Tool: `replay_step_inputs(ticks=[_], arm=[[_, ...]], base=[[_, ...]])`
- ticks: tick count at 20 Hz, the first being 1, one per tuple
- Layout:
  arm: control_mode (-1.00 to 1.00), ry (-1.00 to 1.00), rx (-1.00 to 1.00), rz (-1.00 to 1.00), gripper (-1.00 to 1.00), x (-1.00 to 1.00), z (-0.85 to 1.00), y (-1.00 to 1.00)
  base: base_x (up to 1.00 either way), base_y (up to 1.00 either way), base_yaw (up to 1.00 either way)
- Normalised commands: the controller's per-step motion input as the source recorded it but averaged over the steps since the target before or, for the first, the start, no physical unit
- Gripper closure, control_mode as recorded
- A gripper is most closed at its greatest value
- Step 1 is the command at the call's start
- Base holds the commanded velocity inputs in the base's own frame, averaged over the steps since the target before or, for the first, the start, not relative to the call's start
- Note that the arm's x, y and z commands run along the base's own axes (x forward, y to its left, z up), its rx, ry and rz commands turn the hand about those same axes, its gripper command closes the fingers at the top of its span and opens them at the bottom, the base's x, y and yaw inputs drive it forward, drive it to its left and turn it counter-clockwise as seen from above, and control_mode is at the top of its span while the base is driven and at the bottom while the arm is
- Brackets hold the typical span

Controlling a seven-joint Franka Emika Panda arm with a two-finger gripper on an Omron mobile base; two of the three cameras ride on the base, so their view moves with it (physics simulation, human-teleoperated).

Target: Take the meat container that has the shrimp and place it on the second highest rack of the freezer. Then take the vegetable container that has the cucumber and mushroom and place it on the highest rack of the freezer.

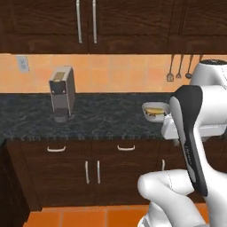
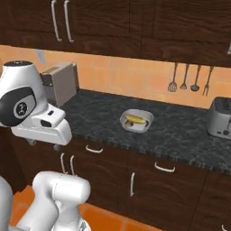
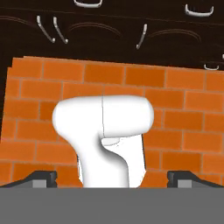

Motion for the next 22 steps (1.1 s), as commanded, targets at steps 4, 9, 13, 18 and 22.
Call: replay_step_inputs(ticks=[4, 9, 13, 18, 22], arm=[[1.0, 0.0, 0.0, 0.0, -1.0, 0.0, 0.0, 0.0], [1.0, 0.0, 0.0, 0.0, -1.0, 0.0, 0.0, 0.0], [1.0, 0.0, 0.0, 0.0, -1.0, 0.0, 0.0, 0.0], [1.0, 0.0, 0.0, 0.0, -1.0, 0.0, 0.0, 0.0], [1.0, 0.0, 0.0, 0.0, -1.0, 0.0, 0.0, 0.0]], base=[[0.45, 0.29, -0.34], [0.32, 0.22, -0.42], [0.42, 0.24, -0.14], [0.6, 0.17, 0.0], [0.44, 0.44, 0.0]])
